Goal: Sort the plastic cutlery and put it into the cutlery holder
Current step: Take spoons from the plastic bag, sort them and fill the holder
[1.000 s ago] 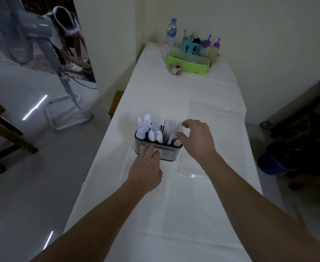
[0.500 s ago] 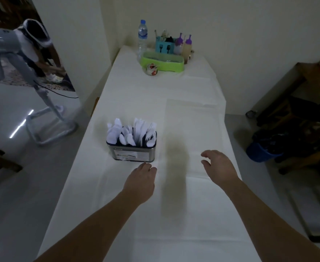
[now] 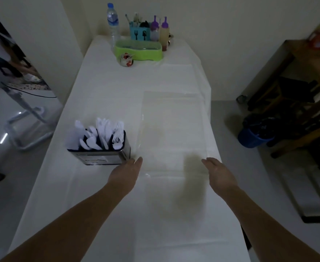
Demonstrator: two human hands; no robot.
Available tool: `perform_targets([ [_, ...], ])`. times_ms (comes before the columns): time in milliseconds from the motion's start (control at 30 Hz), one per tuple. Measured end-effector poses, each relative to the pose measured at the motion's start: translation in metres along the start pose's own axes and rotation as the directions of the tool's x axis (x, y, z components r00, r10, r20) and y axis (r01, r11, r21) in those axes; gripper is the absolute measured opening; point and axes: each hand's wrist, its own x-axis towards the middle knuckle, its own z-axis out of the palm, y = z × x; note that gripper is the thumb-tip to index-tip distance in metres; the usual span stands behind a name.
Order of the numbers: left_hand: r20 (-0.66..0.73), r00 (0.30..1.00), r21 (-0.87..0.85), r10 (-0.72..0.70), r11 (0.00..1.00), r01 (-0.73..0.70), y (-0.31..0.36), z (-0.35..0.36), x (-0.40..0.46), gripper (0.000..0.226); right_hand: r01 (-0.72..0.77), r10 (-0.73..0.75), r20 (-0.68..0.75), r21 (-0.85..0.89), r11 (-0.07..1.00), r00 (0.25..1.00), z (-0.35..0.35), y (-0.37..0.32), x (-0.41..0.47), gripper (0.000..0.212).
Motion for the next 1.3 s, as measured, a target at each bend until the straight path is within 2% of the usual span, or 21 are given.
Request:
perform_targets([
  [133,-0.004,0.999,0.029,-0.046,0.999,0.047,0.004,0.013,0.008,0.077,0.006,-0.003,0.069,-0.040,0.999,0.998,0.005,0.014,0.010,0.073],
  [200,-0.031,0.999,0.022,-0.021,1.000,0.021,0.003,0.019,0.012,0.083,0.038,-0.032,0.083,-0.071,0.997,0.996,0.008,0.020,0.012,0.071],
  [300,-0.061,0.998,0.099,-0.021,0.995,0.027,0.002,0.027,0.019,0.089,0.121,-0.114,0.066,-0.110,0.987,0.991,0.015,0.028,0.014,0.065],
  [433,-0.037,0.998,0.110,-0.045,0.993,0.049,0.003,0.025,0.020,0.071,0.186,-0.182,0.051,-0.089,0.979,0.982,0.020,0.043,0.017,0.059],
  [533,-0.041,0.997,0.087,-0.068,0.994,0.071,0.003,0.024,0.018,0.047,0.186,-0.187,0.006,-0.105,0.977,0.982,0.023,0.044,0.021,0.044],
  [600,-0.064,0.995,0.039,-0.071,0.997,0.074,0.002,0.025,0.019,0.029,0.162,-0.164,-0.002,-0.128,0.978,0.987,0.020,0.038,0.022,0.042],
  [667,-0.108,0.992,-0.064,-0.072,0.996,0.066,0.000,0.028,0.018,0.019,0.131,-0.129,0.024,-0.126,0.983,0.991,0.017,0.033,0.021,0.050],
  [767,-0.232,0.968,-0.329,-0.091,0.944,0.010,0.001,0.026,0.014,0.005,0.118,-0.115,0.033,-0.116,0.986,0.993,0.013,0.031,0.013,0.066],
  [867,-0.315,0.942,-0.504,-0.112,0.861,-0.066,0.004,0.015,0.002,0.013,0.130,-0.127,0.034,-0.114,0.985,0.991,0.014,0.037,0.002,0.075],
  [967,-0.297,0.949,-0.589,-0.104,0.802,-0.096,0.006,0.004,-0.018,0.031,0.112,-0.111,0.015,-0.082,0.990,0.994,0.017,0.046,-0.012,0.070],
  [1067,-0.249,0.968,-0.599,-0.029,0.790,-0.130,0.001,-0.002,-0.038,0.061,0.117,-0.117,-0.047,-0.005,0.993,0.992,0.018,0.053,-0.027,0.059],
  [1167,-0.244,0.968,-0.610,0.052,0.768,-0.195,-0.007,-0.004,-0.057,0.082,0.103,-0.090,-0.108,0.126,0.987,0.990,0.019,0.055,-0.042,0.062],
  [1233,-0.267,0.962,-0.619,0.060,0.755,-0.219,-0.016,-0.005,-0.068,0.076,0.056,-0.031,-0.125,0.198,0.979,0.992,0.018,0.051,-0.051,0.062],
  [1300,-0.297,0.953,-0.632,0.058,0.736,-0.242,-0.023,-0.009,-0.080,0.057,0.063,-0.035,-0.129,0.221,0.973,0.991,0.018,0.043,-0.061,0.062],
])
